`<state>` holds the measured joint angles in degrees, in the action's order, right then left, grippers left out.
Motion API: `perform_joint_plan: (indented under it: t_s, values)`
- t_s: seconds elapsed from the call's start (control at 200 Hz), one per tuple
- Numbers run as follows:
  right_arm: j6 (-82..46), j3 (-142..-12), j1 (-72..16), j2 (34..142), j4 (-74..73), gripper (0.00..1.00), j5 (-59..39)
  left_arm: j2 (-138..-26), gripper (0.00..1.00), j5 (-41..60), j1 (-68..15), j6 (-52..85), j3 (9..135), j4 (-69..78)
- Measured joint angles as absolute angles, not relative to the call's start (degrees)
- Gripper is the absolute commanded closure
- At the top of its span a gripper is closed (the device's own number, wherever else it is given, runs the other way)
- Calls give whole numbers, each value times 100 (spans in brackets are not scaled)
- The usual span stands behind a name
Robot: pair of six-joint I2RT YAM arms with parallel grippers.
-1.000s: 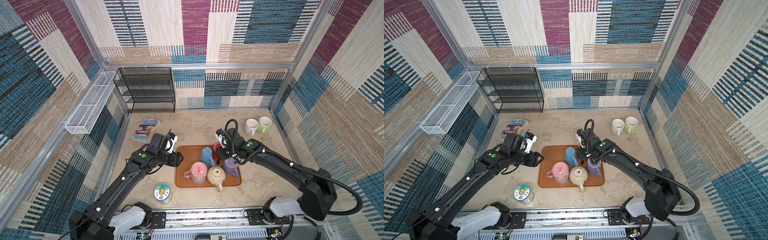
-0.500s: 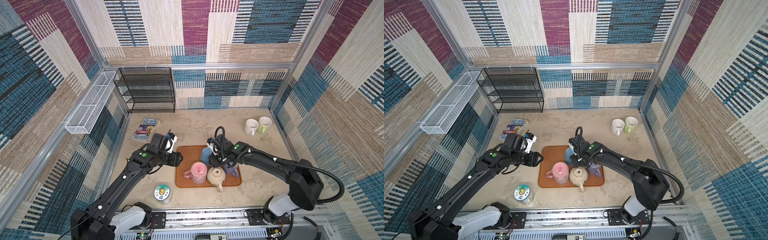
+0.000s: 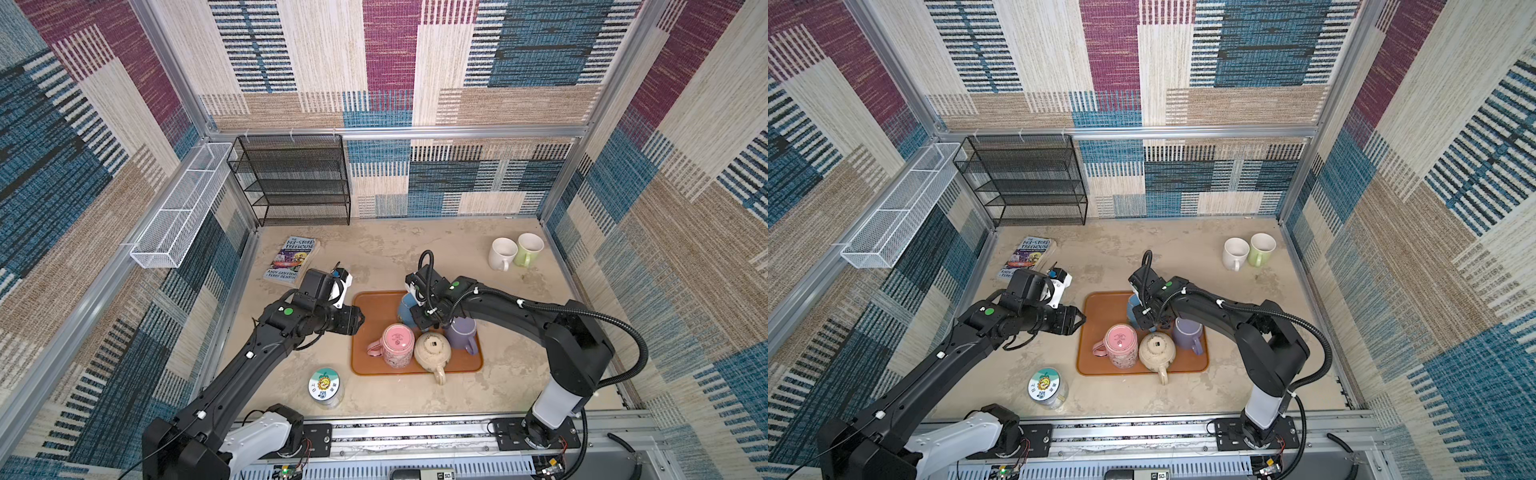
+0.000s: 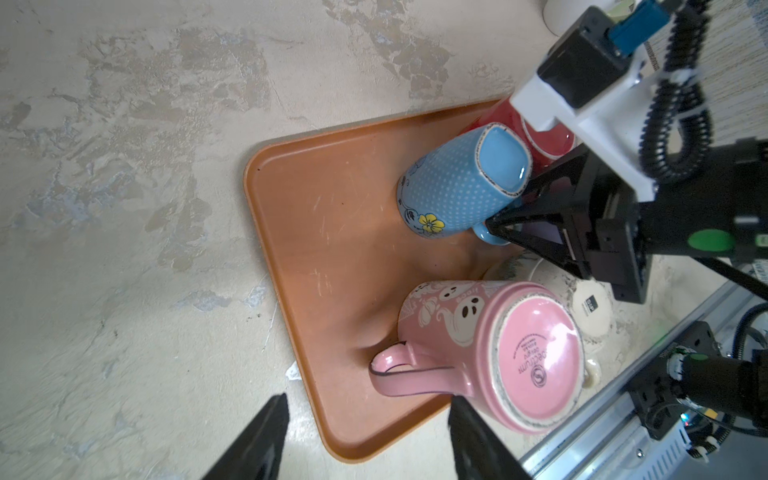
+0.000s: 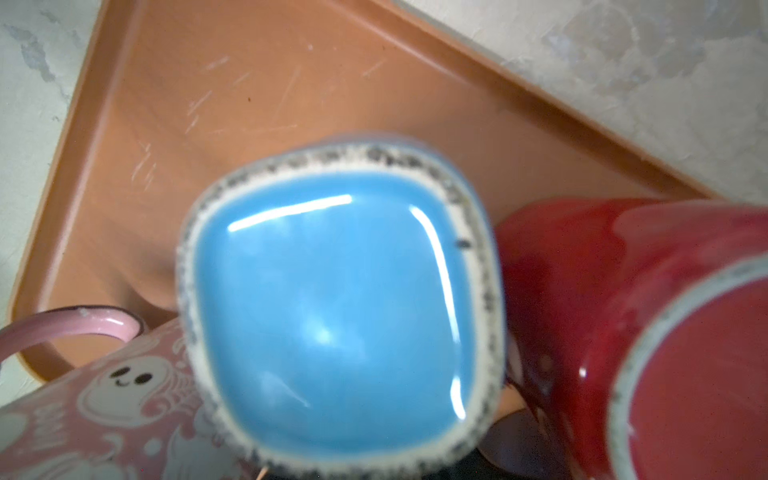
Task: Turn the mug right side up
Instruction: 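Move the right gripper over the upside-down blue mug on the tray, then close the right gripper on the blue mug and lift it, then raise the blue mug with the right gripper while the left gripper approaches it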
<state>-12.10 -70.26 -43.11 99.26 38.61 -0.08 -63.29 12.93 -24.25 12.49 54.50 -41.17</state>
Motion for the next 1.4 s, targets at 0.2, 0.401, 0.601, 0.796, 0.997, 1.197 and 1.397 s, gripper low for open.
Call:
perform_joint_plan:
  t_s: [0.2,0.401,0.601,0.796,0.997,1.197,1.397]
  values:
    - [-1186,-7216,-4313,10073,3927,92,84,-6333,34,1400,-2338,1240,5448,-4040]
    - [-1166,-7303,-4313,10138,3953,100,110,-6340,34,1509,-2263,1240,5439,-3988]
    - [-1162,-7373,-4311,10121,4064,100,91,-6340,34,1538,-2255,1240,5428,-3968]
    - [-1120,-7450,-4316,9821,4060,100,45,-6329,34,1573,-2250,1245,5428,-3962]
    - [-1057,-7496,-4316,9489,4010,100,38,-6213,34,1752,-2237,1310,5468,-3887]
    - [-1024,-7489,-4233,9076,3852,100,-167,-6121,33,2080,-2226,1448,5507,-3612]
    - [-1022,-7363,-3841,8438,3413,100,-801,-6101,33,2650,-2213,1802,5474,-3039]
